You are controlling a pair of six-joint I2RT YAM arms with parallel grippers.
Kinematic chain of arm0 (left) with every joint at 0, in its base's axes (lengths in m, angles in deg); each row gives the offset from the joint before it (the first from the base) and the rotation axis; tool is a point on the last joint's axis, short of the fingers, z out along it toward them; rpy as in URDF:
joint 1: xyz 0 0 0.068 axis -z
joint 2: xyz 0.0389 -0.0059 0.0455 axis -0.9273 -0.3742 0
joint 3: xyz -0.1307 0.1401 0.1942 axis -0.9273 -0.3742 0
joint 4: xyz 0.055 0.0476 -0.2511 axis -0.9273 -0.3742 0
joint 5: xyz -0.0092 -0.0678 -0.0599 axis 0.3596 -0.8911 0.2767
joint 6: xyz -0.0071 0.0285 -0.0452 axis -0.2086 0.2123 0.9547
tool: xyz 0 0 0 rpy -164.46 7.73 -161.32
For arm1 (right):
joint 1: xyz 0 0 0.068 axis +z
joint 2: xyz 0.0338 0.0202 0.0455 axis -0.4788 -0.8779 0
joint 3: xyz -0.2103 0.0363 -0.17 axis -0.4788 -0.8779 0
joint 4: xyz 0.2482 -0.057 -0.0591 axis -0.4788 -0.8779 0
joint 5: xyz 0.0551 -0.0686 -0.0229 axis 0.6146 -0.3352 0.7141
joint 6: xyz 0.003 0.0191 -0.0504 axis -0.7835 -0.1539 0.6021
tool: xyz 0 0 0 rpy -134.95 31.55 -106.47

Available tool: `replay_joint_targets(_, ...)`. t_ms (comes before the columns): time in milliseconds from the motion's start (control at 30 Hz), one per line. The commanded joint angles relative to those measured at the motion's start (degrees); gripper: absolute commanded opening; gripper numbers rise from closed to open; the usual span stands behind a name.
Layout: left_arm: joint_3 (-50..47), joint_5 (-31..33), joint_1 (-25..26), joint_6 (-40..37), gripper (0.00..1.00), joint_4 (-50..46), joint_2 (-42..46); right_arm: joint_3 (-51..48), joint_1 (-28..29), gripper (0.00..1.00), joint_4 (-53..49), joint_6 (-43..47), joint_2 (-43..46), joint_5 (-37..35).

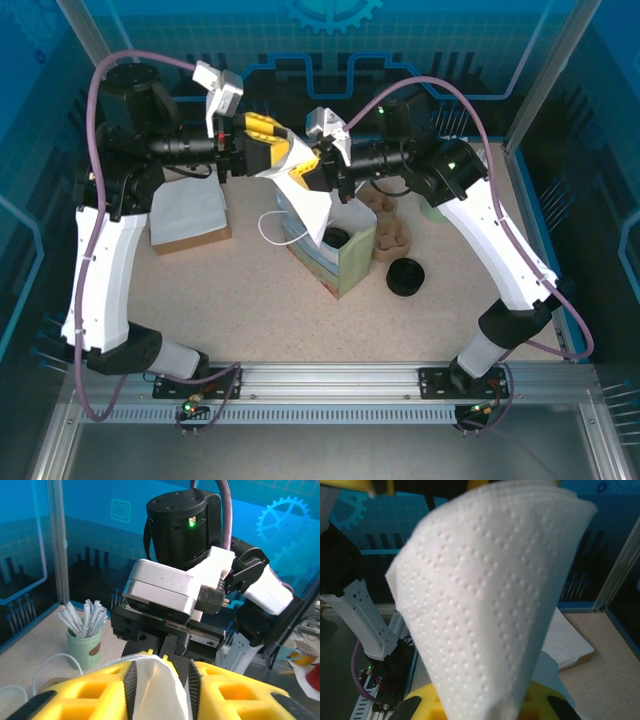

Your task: Pack the takeout coffee

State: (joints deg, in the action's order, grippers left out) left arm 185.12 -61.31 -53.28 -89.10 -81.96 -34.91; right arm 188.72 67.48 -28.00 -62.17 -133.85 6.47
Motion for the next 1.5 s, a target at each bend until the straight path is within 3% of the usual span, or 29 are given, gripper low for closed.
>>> replay_joint_targets(0, -3.5, 7.8, 0.3, 0.3, 0.49, 2.8, 6.4, -1.6, -1.6, 0.00, 0.9, -2.0, 2.2, -3.5)
replay_joint_targets(167, -17.1, 22.4, 0.3, 2.5, 0.62, 7.1, 17.3, -4.3, -2.9, 0.00, 2.3, -3.0, 2.6, -8.1)
replay_joint_targets(233, -24.0, 28.0, 0.3, 4.5, 0.62, 9.3, 22.5, -5.9, -3.1, 0.00, 3.4, -3.6, 2.4, -8.1)
replay_joint_targets(567, -47.9, 36.9, 0.3, 12.6, 0.64, 9.0, 39.6, -6.2, -5.8, 0.00, 1.4, -6.2, -3.6, -1.6)
replay_joint_targets(767, -53.6, 39.5, 0.3, 13.5, 0.65, 7.2, 43.4, -6.4, -7.4, 0.00, -2.1, -4.8, -7.0, 0.4)
replay_joint_targets(1467, -55.5, 39.5, 0.3, 13.9, 0.68, 8.1, 42.6, -14.5, -7.5, 0.00, -5.4, 10.4, -8.8, -12.0)
